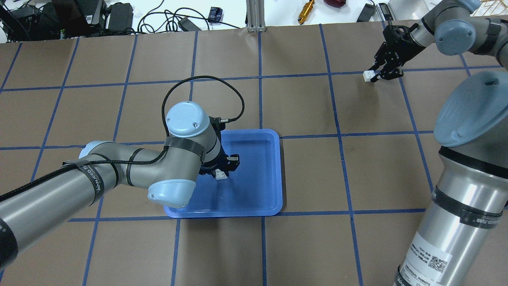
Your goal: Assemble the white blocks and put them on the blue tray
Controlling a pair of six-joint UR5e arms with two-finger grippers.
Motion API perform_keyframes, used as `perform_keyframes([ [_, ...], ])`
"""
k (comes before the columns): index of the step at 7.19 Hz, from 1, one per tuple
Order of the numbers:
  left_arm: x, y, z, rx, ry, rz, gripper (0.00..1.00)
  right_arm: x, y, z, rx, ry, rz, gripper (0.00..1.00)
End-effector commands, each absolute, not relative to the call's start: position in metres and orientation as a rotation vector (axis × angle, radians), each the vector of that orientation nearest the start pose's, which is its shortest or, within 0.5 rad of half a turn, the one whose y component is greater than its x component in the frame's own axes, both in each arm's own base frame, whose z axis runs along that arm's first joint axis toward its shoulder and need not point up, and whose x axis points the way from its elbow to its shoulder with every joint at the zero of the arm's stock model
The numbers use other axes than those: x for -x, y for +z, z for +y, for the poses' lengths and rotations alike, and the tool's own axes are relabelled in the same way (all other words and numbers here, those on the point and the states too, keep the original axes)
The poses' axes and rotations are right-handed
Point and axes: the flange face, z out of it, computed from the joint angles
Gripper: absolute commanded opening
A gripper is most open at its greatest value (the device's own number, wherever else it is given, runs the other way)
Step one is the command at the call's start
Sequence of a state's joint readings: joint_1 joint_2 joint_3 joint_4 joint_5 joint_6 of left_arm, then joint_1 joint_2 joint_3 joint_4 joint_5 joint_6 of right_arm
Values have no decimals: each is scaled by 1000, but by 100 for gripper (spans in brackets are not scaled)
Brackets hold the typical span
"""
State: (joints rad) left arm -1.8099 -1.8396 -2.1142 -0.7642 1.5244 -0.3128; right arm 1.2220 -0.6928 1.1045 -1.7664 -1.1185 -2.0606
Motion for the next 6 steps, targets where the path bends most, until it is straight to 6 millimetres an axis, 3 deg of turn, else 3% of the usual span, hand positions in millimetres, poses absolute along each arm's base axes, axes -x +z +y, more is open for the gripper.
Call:
perform_keyframes([
  [1, 247, 183, -436, 122, 40, 3178, 29, 77, 193, -780, 2058, -507, 1825, 0],
  [2, 245, 182, -436, 121, 34, 3159, 48, 67, 216, -773, 2034, -491, 1825, 0],
  [3, 245, 182, -435, 119, 35, 3155, 99, 57, 238, -767, 2005, -469, 1851, 0],
  [5, 246, 183, -436, 119, 35, 3162, 100, 12, 272, -748, 1961, -431, 1852, 0],
  [6, 246, 182, -436, 117, 38, 3161, 100, -9, 277, -728, 1932, -402, 1853, 0],
])
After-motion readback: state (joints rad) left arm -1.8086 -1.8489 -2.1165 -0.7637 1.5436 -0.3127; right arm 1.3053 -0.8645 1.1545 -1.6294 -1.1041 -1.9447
